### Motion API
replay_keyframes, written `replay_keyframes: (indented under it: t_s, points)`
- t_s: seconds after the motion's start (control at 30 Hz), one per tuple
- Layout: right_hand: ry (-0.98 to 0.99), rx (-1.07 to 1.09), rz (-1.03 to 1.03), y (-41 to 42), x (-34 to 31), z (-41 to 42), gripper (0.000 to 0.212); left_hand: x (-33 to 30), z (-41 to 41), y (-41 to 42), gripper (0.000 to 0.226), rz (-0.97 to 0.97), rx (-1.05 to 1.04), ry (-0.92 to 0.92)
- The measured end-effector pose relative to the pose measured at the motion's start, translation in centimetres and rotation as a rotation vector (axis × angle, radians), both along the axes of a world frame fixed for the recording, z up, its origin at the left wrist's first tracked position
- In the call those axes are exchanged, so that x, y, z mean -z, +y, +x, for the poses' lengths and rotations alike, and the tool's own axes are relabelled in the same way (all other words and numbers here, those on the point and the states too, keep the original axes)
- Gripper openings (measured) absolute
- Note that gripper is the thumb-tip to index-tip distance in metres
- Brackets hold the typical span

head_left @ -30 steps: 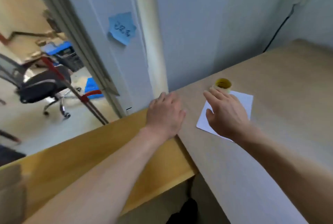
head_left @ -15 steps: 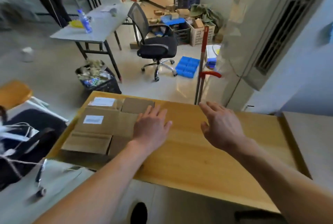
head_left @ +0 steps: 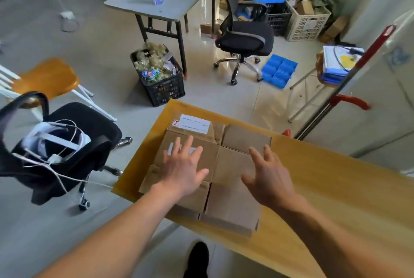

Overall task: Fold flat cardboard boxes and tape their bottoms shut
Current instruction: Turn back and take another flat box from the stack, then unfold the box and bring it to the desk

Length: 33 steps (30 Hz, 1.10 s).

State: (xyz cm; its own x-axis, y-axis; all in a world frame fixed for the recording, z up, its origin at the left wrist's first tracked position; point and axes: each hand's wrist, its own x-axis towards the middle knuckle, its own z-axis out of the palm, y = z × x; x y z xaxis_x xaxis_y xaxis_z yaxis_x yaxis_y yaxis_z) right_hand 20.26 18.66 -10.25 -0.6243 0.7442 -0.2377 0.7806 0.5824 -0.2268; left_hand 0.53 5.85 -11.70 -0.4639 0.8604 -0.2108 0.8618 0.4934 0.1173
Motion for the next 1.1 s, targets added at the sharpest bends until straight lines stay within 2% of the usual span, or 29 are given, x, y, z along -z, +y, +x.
replay_keyframes:
  t_s: [0.17,0.3,0.4,0.47,0.57,0.7,0.77,0.83,0.93,0.97,1.1]
  points:
    - [-0.073,0.150,-0.279,-1.3,2.9,0.3,0.090,2.9,-2.3,-2.3,0.093,-0.209,-0.082,-0.155]
    - [-0.036,0.209,-0.314,-2.0,4.6,0.8,0.090,4.8,-3.3,-4.6,0.122,-0.280,-0.106,-0.208]
    - [0.009,0.264,-0.317,-2.3,5.2,1.3,0.089,5.0,-3.3,-5.9,0.133,-0.281,-0.086,-0.194]
    - [0.042,0.286,-0.297,-2.3,4.9,1.7,0.088,4.2,-3.0,-6.3,0.129,-0.222,-0.062,-0.185]
    - [0.068,0.310,-0.251,-1.5,3.4,2.2,0.081,1.4,-2.8,-6.2,0.108,-0.088,-0.024,-0.178]
    - [0.168,0.298,-0.196,1.2,-1.1,3.2,0.062,-4.7,-2.5,-4.7,0.058,0.259,0.037,-0.191]
    - [0.254,0.250,-0.208,2.5,-4.4,4.3,0.062,-7.6,-1.6,-3.3,0.040,0.347,0.029,-0.194]
    - [0.328,0.196,-0.297,3.6,-7.5,6.0,0.071,-9.9,-0.5,-1.6,0.036,0.350,-0.024,-0.243]
    - [0.266,0.126,-0.392,5.1,-11.1,9.4,0.100,-12.5,1.2,1.2,0.032,0.328,-0.068,-0.304]
    - [0.241,0.121,-0.398,5.6,-11.9,10.7,0.104,-13.2,1.9,2.1,0.029,0.318,-0.060,-0.314]
    - [0.193,0.169,-0.359,6.5,-13.5,16.5,0.091,-15.2,6.3,6.1,0.028,0.274,0.036,-0.300]
